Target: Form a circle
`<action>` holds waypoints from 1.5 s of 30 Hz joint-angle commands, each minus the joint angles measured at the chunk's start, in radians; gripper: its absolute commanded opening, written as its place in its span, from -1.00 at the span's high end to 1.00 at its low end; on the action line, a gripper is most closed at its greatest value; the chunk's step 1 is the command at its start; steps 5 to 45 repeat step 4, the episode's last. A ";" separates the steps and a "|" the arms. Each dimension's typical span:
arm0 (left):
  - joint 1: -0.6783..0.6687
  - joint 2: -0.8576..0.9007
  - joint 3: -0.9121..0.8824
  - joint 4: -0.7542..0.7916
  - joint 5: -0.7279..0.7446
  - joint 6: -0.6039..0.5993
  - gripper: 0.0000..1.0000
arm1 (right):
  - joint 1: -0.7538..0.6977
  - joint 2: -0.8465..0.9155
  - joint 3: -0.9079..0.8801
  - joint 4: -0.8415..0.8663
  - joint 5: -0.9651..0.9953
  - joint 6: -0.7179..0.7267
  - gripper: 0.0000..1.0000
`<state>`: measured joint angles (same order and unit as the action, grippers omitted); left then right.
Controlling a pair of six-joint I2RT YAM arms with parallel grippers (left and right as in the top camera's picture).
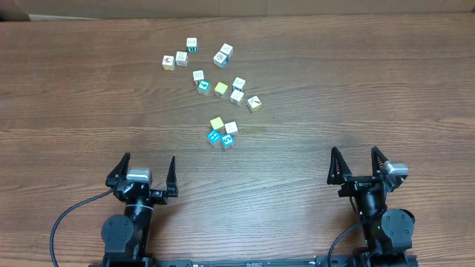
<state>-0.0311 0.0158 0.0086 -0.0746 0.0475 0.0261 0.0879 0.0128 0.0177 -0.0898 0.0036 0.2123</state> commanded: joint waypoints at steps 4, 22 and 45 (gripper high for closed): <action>-0.001 -0.011 -0.004 -0.001 -0.006 0.012 -0.99 | 0.007 -0.010 -0.010 0.006 -0.006 -0.004 -1.00; -0.001 -0.011 -0.004 -0.001 -0.006 0.012 -0.99 | 0.007 -0.010 -0.010 0.006 -0.006 -0.004 -1.00; -0.001 -0.011 -0.004 -0.001 -0.006 0.012 -0.99 | 0.007 -0.010 -0.010 0.006 -0.006 -0.004 -1.00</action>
